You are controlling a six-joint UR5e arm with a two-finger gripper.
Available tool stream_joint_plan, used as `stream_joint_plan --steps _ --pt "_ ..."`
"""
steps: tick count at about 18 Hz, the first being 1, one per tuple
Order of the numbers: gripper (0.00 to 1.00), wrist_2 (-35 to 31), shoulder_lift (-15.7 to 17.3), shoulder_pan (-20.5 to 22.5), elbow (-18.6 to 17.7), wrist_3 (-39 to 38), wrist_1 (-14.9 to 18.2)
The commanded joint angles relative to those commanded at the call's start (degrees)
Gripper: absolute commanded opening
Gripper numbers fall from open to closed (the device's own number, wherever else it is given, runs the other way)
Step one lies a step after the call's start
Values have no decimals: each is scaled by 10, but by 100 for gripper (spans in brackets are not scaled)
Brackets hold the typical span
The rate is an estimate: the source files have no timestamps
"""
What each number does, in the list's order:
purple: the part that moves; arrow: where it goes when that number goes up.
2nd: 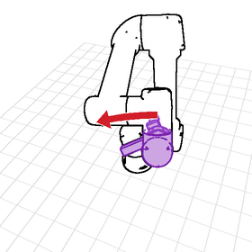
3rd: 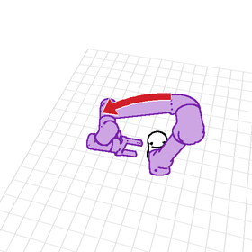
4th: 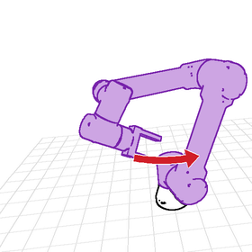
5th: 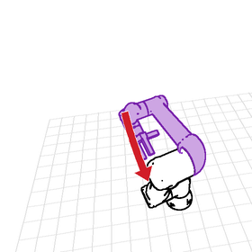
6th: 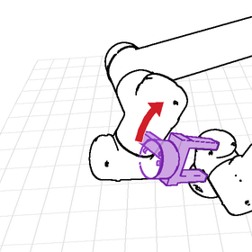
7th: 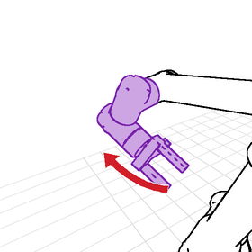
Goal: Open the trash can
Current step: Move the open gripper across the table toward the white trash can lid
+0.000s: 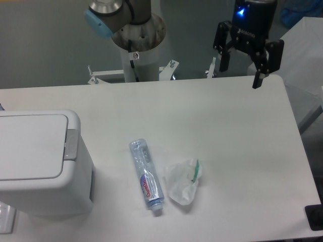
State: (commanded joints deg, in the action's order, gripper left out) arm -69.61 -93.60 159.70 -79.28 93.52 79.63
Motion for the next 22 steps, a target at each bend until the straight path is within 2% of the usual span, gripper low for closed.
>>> stream_joint_plan --steps 4,5,7,11,14,18,22 --pt "100 0 3 -12 -1 -27 0" --pt "100 0 4 -19 -1 -55 0" --pt "100 2 2 -47 1 -163 -3" --pt "100 -2 -12 -123 -16 -384 -100" --pt "100 -2 -13 -169 -33 -501 -110" --pt "100 -1 -24 -209 -40 -600 -127" --pt "100 -1 -49 -253 -38 -718 -178"
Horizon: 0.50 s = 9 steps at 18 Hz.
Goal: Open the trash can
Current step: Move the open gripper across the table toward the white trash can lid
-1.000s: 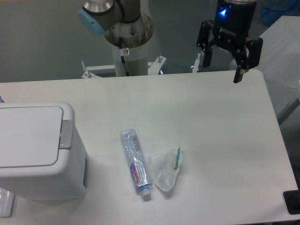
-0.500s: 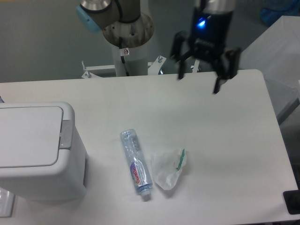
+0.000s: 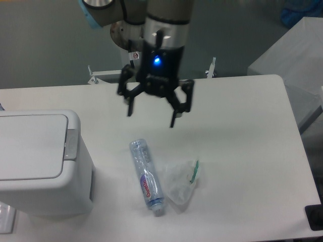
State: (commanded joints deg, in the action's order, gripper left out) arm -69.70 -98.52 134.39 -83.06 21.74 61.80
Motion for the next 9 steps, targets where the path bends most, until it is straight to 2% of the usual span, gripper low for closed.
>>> stream_joint_plan --steps 2,4,9 --pt "100 0 -11 -15 3 -42 -17" --pt "100 0 -17 -25 3 -68 -19" --pt "100 -1 -28 -42 -3 -80 -21"
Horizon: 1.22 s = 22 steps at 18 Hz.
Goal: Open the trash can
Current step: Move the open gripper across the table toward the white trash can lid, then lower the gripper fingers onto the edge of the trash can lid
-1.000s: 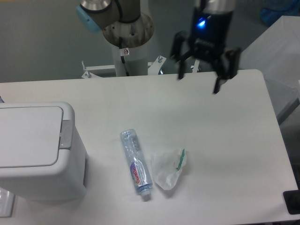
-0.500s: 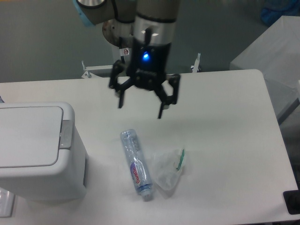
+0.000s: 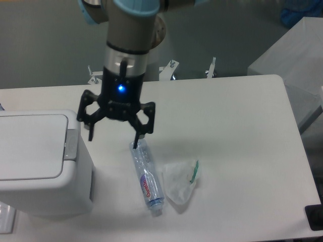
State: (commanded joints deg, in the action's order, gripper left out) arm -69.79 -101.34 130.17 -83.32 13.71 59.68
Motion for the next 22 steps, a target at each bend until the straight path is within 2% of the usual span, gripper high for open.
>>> stream_joint_plan --steps 7,22 --pt "100 -7 -14 -16 -2 0 -1" --pt "100 -8 -19 -21 -8 0 -1"
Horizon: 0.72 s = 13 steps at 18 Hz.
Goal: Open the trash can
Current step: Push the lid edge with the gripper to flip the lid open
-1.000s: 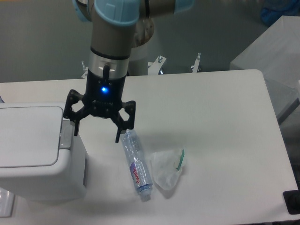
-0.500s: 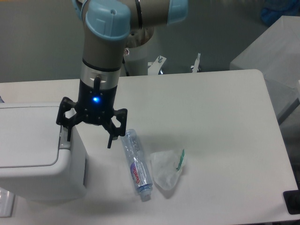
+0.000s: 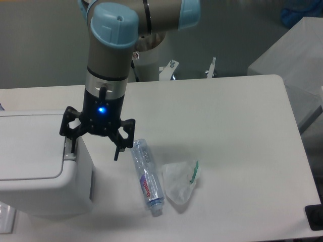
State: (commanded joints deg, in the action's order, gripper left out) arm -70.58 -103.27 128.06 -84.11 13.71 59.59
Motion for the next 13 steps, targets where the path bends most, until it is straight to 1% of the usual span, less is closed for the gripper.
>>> stream_joint_plan --steps 7,9,11,13 --pt "100 0 -1 0 2 0 0" --pt "100 0 1 0 19 2 0" --pt "100 0 0 3 52 4 1" --pt "100 -1 -1 23 79 11 0"
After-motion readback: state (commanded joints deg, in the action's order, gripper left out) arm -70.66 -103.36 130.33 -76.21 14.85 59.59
